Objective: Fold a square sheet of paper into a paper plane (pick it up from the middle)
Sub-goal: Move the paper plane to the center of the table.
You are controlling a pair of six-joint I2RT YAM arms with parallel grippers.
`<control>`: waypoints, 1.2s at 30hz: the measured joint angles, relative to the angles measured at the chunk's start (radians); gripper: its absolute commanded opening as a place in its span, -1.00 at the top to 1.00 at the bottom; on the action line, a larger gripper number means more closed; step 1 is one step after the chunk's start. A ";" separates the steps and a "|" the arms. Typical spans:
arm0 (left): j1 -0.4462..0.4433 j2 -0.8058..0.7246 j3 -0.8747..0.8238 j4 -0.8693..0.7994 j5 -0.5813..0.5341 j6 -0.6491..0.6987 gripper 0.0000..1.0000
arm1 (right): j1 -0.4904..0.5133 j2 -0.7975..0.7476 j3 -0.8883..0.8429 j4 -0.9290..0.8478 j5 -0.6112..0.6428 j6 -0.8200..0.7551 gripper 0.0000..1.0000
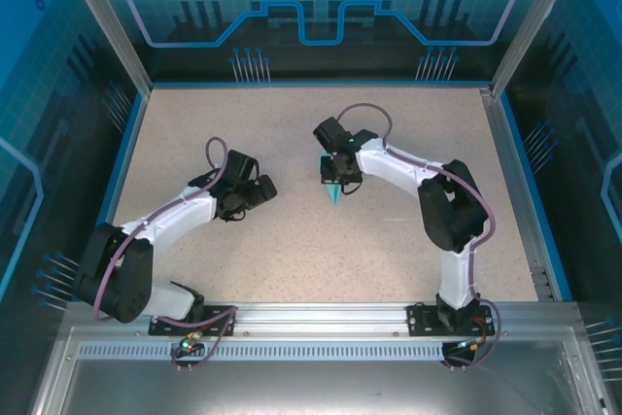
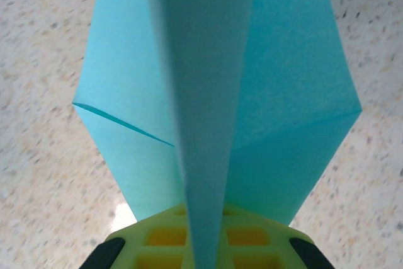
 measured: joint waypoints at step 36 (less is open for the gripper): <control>0.010 -0.008 0.097 -0.055 -0.057 0.038 -0.97 | -0.061 0.078 0.131 -0.111 -0.005 -0.067 -0.29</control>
